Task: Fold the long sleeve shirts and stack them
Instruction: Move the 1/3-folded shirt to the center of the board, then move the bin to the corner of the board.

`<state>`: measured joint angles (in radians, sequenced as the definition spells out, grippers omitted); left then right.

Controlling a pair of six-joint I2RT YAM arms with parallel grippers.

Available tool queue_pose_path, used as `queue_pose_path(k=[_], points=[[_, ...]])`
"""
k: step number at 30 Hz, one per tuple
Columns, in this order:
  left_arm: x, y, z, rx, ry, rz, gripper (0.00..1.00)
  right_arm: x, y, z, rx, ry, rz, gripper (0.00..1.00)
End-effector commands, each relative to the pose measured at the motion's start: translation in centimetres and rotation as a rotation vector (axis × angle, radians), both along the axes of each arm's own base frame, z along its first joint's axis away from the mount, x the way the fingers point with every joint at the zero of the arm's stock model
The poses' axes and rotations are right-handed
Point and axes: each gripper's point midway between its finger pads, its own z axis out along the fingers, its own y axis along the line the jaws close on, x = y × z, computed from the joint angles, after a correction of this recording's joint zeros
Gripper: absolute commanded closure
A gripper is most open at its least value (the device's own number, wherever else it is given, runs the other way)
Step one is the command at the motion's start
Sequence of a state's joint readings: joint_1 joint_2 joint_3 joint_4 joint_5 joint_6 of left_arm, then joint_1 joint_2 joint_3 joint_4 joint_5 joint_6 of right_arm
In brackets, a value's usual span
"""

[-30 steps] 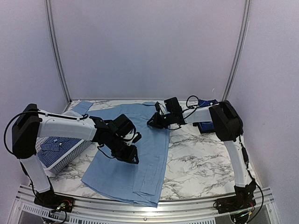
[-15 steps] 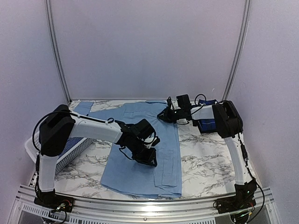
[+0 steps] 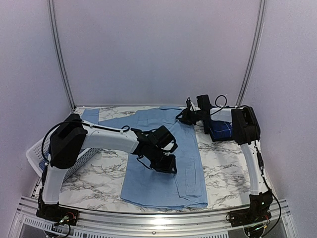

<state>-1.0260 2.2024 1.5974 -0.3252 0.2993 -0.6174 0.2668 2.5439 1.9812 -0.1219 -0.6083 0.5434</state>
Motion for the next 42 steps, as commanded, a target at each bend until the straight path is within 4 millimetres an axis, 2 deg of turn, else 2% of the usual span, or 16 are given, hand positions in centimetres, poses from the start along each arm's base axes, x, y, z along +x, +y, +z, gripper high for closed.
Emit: queue_pose_path(k=[1,5,8,9,13,18,22,26,31,34,37,42], points=[[3.4,2.4,6.2,-0.046,-0.122,0.089,0.67,-1.5,1.9,6.7,-0.008,-0.103,0.050,0.63],[6.5,5.3,10.2,-0.074,-0.208,0.168,0.65,-3.3,3.0,9.3,-0.023,-0.141,0.062,0.59],[10.3,9.7,12.1,-0.058,-0.259,0.293,0.62,-5.2,4.5,10.6,-0.036,-0.166,0.088,0.56],[11.4,11.0,12.1,-0.054,-0.250,0.321,0.62,-5.9,5.1,10.8,-0.042,-0.170,0.100,0.55],[14.5,15.1,10.3,-0.007,-0.214,0.399,0.62,-8.1,6.5,11.2,-0.042,-0.170,0.130,0.54],[15.5,19.5,7.0,0.098,-0.177,0.485,0.61,-10.1,7.4,12.4,-0.041,-0.183,0.158,0.54],[16.6,24.4,3.9,0.182,-0.129,0.610,0.61,-11.6,8.2,12.9,-0.040,-0.194,0.183,0.53],[17.6,29.0,2.2,0.244,-0.104,0.713,0.61,-12.6,8.6,13.0,-0.039,-0.197,0.194,0.53],[18.8,34.3,1.9,0.305,-0.120,0.835,0.61,-13.3,8.3,12.9,-0.035,-0.195,0.193,0.52],[19.5,36.8,2.0,0.318,-0.124,0.896,0.61,-13.5,8.1,12.9,-0.036,-0.195,0.191,0.52],[20.5,38.8,2.3,0.324,-0.134,0.954,0.61,-13.7,8.0,12.8,-0.040,-0.197,0.192,0.52],[22.8,41.0,3.6,0.345,-0.190,1.042,0.61,-14.0,7.9,12.7,-0.041,-0.195,0.196,0.52]])
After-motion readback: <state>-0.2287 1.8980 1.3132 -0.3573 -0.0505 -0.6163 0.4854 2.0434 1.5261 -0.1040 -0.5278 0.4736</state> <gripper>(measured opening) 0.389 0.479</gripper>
